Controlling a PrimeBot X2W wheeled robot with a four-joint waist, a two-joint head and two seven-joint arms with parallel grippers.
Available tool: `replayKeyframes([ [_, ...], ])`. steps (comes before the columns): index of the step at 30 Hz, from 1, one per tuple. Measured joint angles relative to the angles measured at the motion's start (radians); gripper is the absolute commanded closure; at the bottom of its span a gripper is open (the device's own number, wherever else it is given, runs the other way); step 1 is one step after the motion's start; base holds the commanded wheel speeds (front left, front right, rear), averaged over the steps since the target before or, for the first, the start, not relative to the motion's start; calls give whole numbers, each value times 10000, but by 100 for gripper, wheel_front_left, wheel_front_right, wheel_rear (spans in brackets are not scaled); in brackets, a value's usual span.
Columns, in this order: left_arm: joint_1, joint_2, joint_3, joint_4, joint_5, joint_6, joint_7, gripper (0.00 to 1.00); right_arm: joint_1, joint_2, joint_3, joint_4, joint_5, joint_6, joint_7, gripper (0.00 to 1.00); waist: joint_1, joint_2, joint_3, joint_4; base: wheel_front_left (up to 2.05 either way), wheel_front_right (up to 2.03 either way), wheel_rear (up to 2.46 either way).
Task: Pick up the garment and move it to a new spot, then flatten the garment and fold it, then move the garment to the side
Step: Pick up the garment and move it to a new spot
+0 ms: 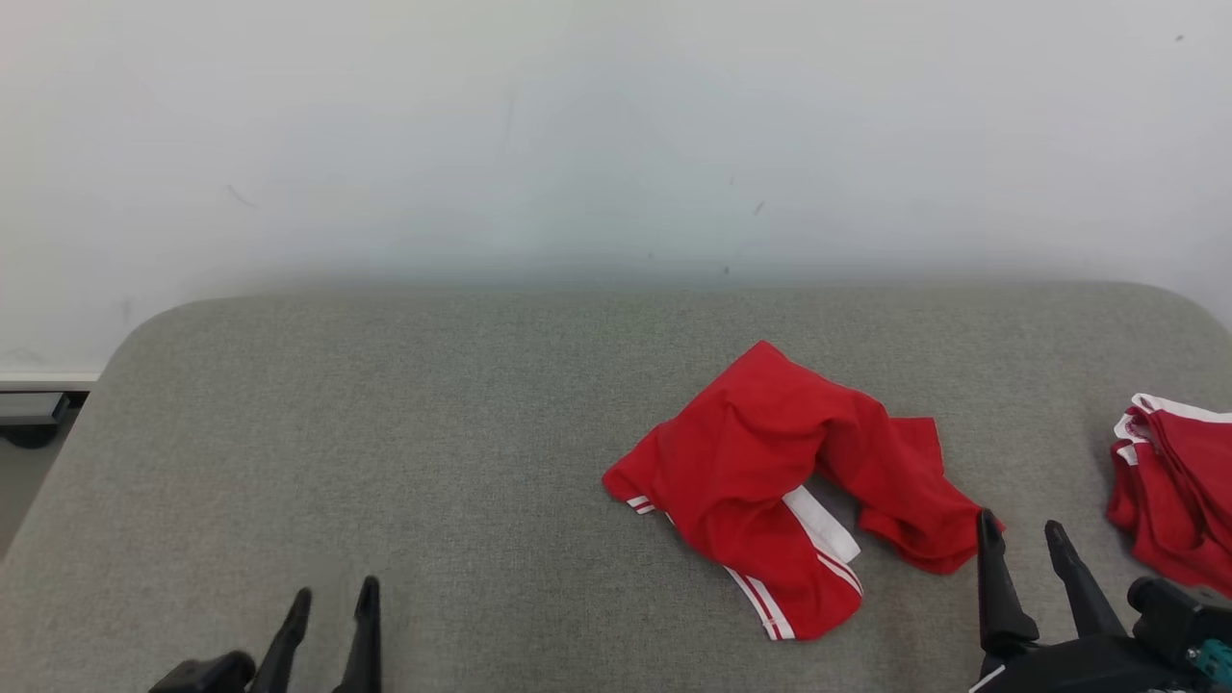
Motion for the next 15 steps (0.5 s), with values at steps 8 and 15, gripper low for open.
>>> replayKeyframes([
  [8, 947, 366, 205, -805, 734, 0, 0, 0, 11, 2, -263, 451, 40, -13, -228, 0, 0, 0, 52, 15, 0, 0, 0],
  [15, 1205, 614, 180, -1183, 857, 0, 102, 0, -6, 2, -215, 573, 40, -13, -351, 0, 0, 0, 67, 12, 0, 0, 0],
])
